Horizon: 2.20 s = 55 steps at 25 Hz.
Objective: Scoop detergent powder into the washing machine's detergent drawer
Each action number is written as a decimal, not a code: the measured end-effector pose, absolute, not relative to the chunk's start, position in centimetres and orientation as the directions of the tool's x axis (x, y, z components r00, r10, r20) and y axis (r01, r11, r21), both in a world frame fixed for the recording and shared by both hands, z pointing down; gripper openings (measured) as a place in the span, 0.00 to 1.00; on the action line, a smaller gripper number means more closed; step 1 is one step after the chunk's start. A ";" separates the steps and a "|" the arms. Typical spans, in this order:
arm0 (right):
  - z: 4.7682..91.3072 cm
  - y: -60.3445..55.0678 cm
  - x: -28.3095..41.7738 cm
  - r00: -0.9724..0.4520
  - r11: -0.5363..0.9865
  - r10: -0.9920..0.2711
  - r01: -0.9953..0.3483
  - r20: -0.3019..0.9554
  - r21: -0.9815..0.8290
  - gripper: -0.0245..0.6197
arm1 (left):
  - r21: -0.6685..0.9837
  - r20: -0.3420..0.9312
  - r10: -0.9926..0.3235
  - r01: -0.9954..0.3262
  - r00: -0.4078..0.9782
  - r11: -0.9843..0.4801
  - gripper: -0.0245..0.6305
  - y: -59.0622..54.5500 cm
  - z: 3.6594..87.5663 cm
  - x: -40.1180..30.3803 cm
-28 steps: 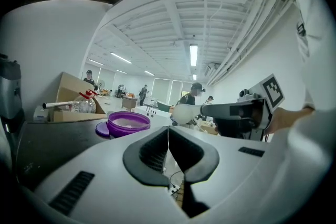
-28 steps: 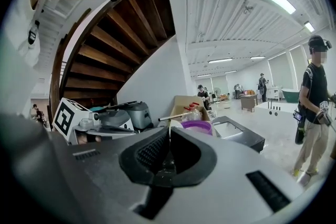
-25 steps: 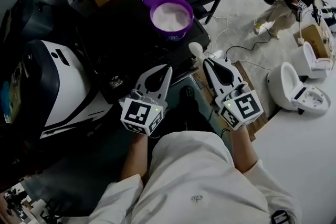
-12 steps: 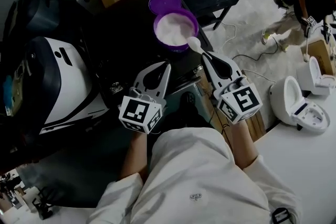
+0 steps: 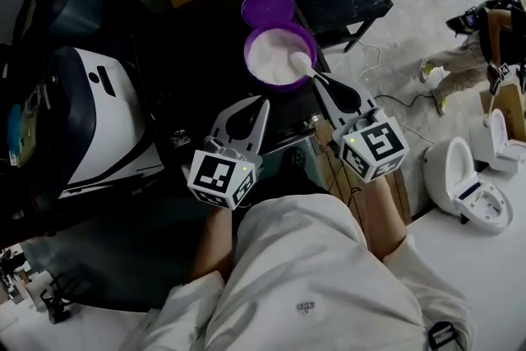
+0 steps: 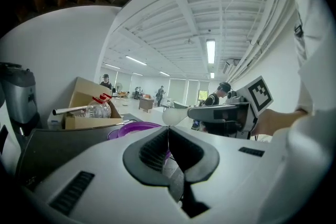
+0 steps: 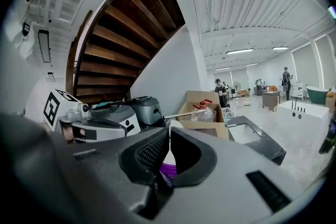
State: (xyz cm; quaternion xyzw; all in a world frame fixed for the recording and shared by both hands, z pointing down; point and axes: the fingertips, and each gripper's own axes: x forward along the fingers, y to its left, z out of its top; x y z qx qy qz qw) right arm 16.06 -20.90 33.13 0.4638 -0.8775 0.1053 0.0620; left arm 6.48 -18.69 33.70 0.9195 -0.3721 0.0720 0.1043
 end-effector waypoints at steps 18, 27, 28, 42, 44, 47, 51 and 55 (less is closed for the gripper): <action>37.2 -27.1 15.9 -0.621 0.650 -0.686 -0.758 0.380 -0.065 0.06 | 0.137 0.242 -0.752 -0.789 0.613 -0.599 0.07 -21.2 34.4 6.5; 38.2 -28.5 15.1 -0.615 0.724 -0.612 -0.688 0.498 0.040 0.06 | 0.139 0.240 -0.766 -0.803 0.596 -0.580 0.07 -21.3 34.6 6.7; 38.2 -28.7 15.0 -0.615 0.734 -0.602 -0.678 0.510 0.050 0.06 | 0.139 0.241 -0.767 -0.803 0.594 -0.579 0.07 -21.3 34.7 6.7; 39.7 -29.7 12.5 -0.614 0.860 -0.454 -0.491 0.646 0.138 0.06 | 0.142 0.241 -0.788 -0.823 0.567 -0.550 0.07 -20.8 34.6 5.8; 40.0 -29.6 12.3 -0.609 0.873 -0.433 -0.468 0.664 0.139 0.06 | 0.142 0.240 -0.790 -0.825 0.565 -0.547 0.07 -20.7 34.6 5.8; 40.4 -29.5 12.0 -0.615 0.886 -0.406 -0.447 0.676 0.125 0.06 | 0.143 0.238 -0.792 -0.827 0.561 -0.543 0.07 -20.5 34.6 5.6; 40.9 -29.2 11.6 -0.617 0.901 -0.372 -0.420 0.693 0.110 0.05 | 0.143 0.237 -0.796 -0.830 0.557 -0.539 0.07 -20.4 34.6 5.4; 41.2 -29.0 11.3 -0.619 0.910 -0.348 -0.402 0.704 0.097 0.05 | 0.143 0.235 -0.798 -0.832 0.554 -0.536 0.07 -20.3 34.6 5.1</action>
